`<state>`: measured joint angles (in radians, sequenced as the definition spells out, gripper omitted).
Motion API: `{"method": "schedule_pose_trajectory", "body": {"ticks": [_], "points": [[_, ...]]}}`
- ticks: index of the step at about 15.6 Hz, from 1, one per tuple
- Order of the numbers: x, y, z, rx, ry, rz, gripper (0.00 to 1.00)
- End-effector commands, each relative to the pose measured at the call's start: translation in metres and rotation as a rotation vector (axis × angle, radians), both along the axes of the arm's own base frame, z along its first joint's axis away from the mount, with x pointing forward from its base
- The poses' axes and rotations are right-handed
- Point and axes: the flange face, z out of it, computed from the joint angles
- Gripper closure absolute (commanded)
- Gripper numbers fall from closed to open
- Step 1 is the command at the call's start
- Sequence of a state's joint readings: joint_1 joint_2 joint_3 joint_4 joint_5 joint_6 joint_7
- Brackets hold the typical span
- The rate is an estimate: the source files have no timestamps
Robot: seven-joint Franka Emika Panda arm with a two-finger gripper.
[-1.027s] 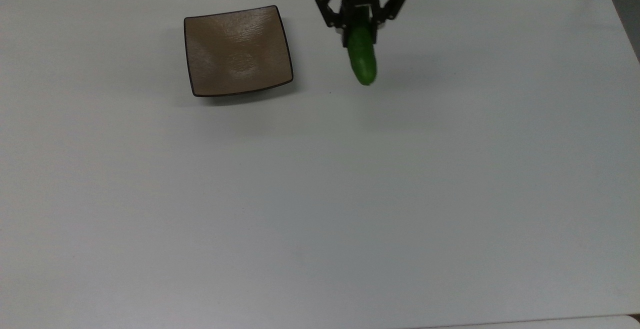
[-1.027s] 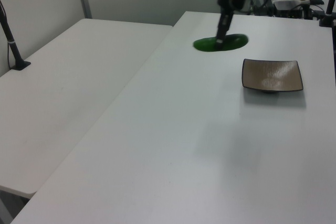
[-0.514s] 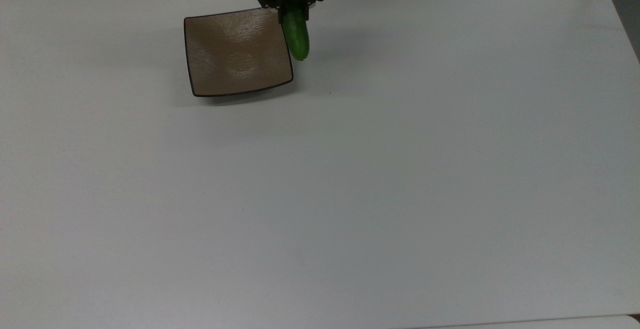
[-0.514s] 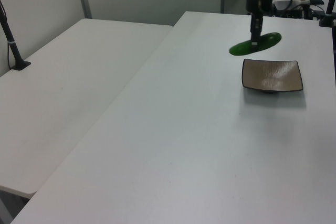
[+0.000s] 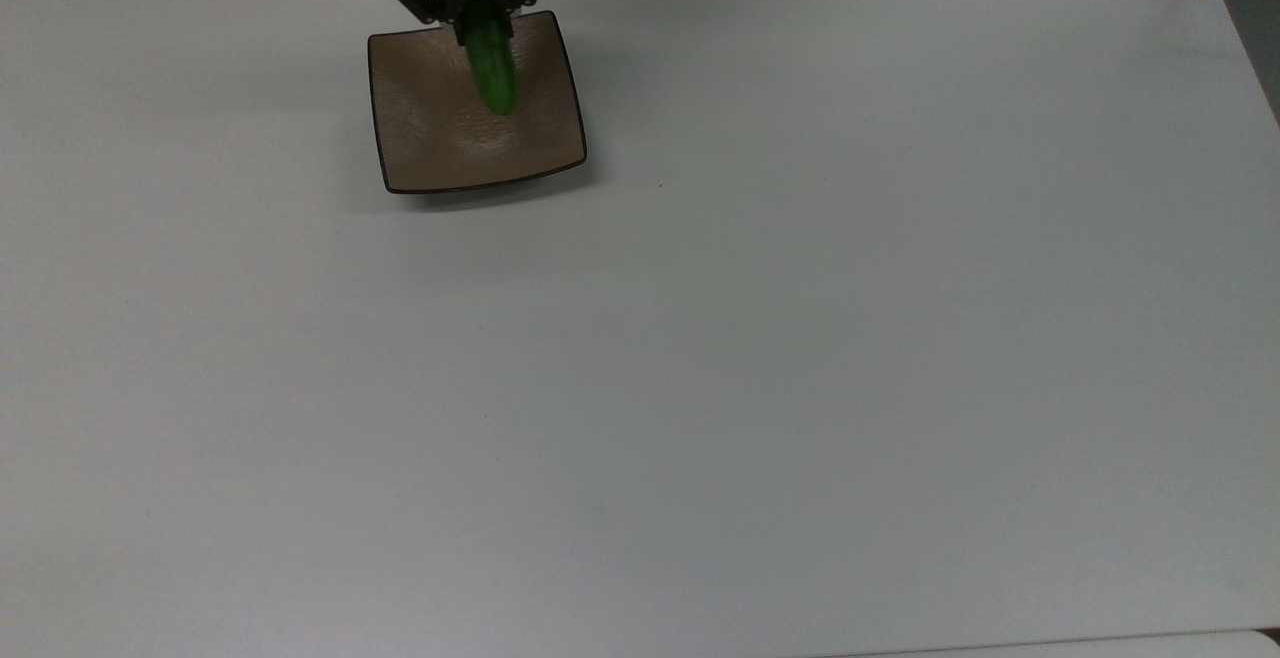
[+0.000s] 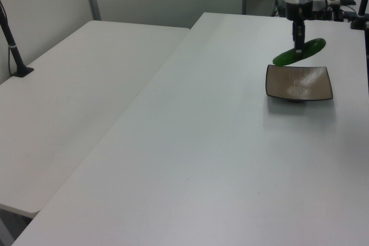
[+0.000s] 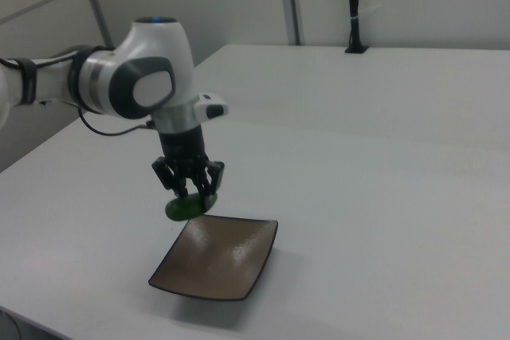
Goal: Cucumber placed on a ceramic plate
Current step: 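Lower the cucumber onto the plate and open the gripper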
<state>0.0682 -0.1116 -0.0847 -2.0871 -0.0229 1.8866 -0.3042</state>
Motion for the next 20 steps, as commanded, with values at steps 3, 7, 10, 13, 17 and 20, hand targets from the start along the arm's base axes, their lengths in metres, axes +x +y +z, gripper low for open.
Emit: {"method": "schedule_pose_trajectory", "body": {"ticks": [3,7,10,13,17,20], "points": [[-0.015,-0.017,-0.045,0.025,-0.071,-0.002,0.85],[-0.025,-0.017,-0.086,0.022,-0.113,-0.003,0.85],[-0.030,-0.019,-0.100,0.020,-0.133,-0.008,0.82],[-0.031,-0.024,-0.106,0.020,-0.115,-0.020,0.60],[-0.038,-0.025,-0.105,0.025,-0.046,-0.029,0.21],[-0.037,-0.024,-0.100,0.025,-0.043,-0.036,0.01]]}}
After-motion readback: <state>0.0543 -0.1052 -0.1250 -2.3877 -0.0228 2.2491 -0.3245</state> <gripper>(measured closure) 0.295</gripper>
